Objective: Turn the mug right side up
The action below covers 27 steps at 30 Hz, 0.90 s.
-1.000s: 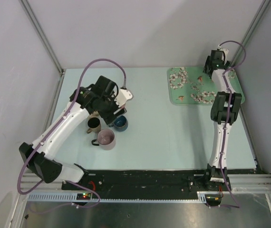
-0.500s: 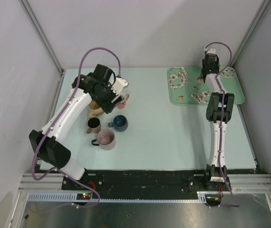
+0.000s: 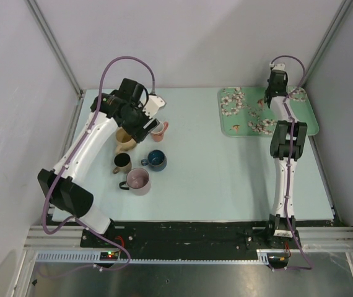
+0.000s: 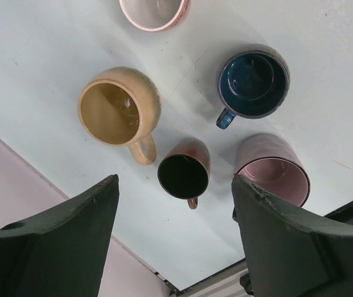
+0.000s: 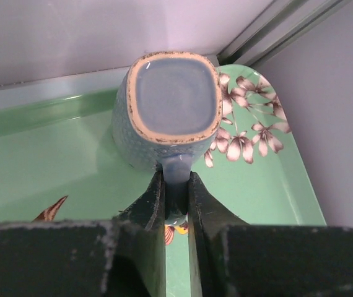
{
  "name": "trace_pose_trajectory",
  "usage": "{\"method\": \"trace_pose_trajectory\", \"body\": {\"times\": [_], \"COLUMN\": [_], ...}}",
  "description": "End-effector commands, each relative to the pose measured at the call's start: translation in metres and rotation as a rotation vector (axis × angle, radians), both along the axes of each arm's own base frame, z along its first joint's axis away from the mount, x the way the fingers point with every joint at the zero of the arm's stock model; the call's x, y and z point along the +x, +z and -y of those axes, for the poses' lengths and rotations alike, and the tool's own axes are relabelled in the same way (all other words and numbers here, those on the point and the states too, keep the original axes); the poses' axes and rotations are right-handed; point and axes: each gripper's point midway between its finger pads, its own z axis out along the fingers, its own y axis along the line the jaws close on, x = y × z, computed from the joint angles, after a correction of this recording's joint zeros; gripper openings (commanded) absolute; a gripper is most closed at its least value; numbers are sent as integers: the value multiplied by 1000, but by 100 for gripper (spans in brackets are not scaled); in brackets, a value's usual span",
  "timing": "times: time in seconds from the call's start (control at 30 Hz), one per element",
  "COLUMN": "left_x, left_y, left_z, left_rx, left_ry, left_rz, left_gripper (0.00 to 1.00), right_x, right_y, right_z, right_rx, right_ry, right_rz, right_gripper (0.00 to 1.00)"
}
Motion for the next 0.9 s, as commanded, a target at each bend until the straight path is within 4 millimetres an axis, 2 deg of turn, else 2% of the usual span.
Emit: {"method": "trace_pose_trajectory", "body": {"times": [0.0,0.07,0.17,0.2,0.23,0.27,0.3,0.33,0.37,0.4,0.47,0.53,0.63,0.67,0.77,0.87], "left_x": [5,4,4,3,3,2,0,-2,-5,-8,-17,-27,-40,-43,-57,-73], "left_y": [20,23,28,29,32,34,36,39,44,50,67,91,141,157,213,256], "left_z": [-1,0,4,7,11,15,20,24,30,34,49,64,86,91,106,117], "left_rx": [-13,-27,-55,-77,-99,-124,-155,-181,-219,-255,-362,-486,-658,-706,-856,-990], "left_ry": [2,5,17,15,18,19,18,16,8,0,-34,-81,-167,-182,-260,-325], "left_rz": [54,58,63,58,57,53,48,44,39,40,35,28,61,73,137,159], "left_gripper": [78,79,80,80,80,80,81,83,85,88,94,98,99,100,100,100], "right_x": [-3,-12,-28,-35,-42,-49,-57,-63,-71,-79,-100,-123,-168,-181,-236,-291], "right_y": [50,79,107,127,130,149,152,171,178,195,210,240,300,310,362,400], "right_z": [3,0,-14,-19,-25,-30,-37,-43,-51,-59,-77,-100,-145,-157,-221,-273], "right_rx": [87,160,317,355,397,424,467,494,537,574,617,639,696,723,815,950], "right_ry": [-18,-9,23,41,55,69,78,94,108,119,149,203,318,357,539,705], "right_rz": [122,178,248,292,305,348,361,407,428,470,518,591,691,706,793,863], "right_gripper": [0,0,0,0,0,0,0,0,0,0,0,0,0,0,0,0]}}
